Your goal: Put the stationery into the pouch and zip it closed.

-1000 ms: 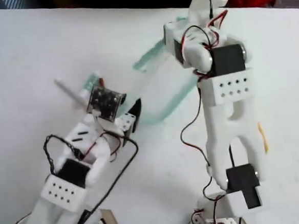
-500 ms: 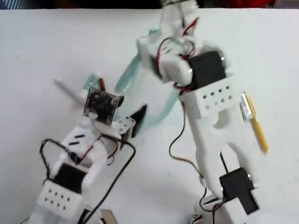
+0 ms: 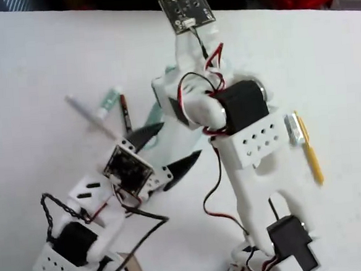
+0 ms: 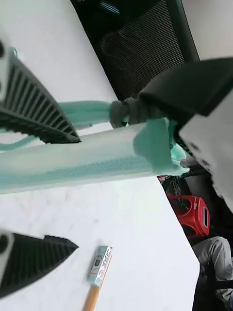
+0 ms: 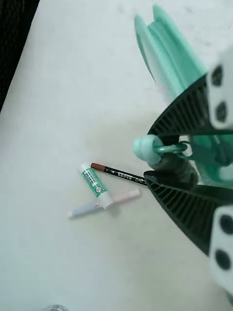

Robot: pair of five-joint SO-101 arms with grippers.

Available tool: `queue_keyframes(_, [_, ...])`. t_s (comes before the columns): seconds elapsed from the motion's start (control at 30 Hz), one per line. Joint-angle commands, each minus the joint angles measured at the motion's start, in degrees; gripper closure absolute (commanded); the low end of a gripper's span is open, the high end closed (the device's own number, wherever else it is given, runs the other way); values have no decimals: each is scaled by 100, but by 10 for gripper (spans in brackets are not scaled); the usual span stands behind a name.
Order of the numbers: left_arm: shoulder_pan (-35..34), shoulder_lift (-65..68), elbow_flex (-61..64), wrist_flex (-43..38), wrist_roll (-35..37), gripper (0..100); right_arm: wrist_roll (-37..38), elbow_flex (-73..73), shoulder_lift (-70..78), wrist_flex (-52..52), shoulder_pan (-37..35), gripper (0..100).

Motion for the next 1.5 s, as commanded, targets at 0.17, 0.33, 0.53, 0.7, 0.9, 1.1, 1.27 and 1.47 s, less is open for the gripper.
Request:
queue_keyframes(0.17, [154,13,26,-308,-35,714,70,-26,-13,127,-75,981])
queue_keyframes(0.33, [-426,268,-18,-519,9,708,70,-26,-48,198,-75,981])
queue_keyframes(0.53, [-444,989,-53,-853,571,575,70,-26,-4,101,-242,981])
queue_keyframes(0.7, [-312,1068,-141,-818,193,639,70,-26,-4,92,-251,981])
queue_keyframes(0.9, [-347,1077,44,-1178,334,755,70,158,-31,75,-233,981])
queue_keyframes(1.1, [-347,1059,167,-1371,387,897,70,185,-40,75,-215,981])
queue_keyframes(1.27, [-347,1059,176,-1319,387,950,79,141,-57,-22,-207,981])
queue_keyframes(1.47, [-347,1042,422,-1319,378,951,79,185,-4,-497,382,981])
